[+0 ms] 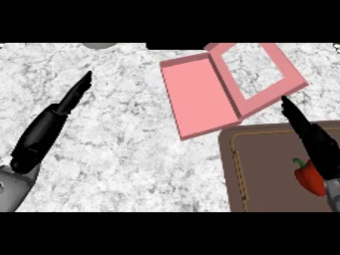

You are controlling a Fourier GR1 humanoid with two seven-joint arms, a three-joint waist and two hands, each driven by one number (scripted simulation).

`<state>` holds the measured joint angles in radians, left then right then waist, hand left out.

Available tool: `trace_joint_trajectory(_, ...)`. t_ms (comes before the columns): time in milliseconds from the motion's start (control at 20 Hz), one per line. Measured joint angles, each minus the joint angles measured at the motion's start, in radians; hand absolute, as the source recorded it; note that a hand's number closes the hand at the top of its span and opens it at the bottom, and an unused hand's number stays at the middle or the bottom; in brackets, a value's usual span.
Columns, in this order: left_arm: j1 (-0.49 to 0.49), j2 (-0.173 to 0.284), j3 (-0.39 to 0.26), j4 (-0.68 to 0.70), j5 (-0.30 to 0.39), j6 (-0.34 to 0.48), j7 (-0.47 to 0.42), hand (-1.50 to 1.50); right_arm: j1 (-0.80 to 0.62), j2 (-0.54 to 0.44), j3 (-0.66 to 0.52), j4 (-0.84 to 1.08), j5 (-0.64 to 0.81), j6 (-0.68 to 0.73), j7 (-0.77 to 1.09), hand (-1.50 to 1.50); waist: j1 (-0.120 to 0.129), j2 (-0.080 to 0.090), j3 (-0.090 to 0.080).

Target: Pick the bell pepper from the tray and place it in the cardboard box

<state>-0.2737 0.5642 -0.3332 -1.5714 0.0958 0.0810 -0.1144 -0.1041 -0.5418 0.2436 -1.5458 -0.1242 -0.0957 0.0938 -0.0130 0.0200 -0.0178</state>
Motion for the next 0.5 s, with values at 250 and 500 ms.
trace_joint_trajectory(250, 0.064, -0.078, 0.085, 0.012, 0.095, 0.082, 0.059, 0.0, 0.026, -0.059, -0.211, 0.048, -0.168, 0.068, -0.112, 1.5, -0.002, -0.017, 0.015)
trace_joint_trajectory(500, 0.123, -0.171, 0.155, 0.025, 0.203, 0.162, 0.124, 0.0, 0.078, -0.19, -0.367, 0.206, -0.163, 0.12, -0.247, -1.5, 0.004, -0.015, 0.019)
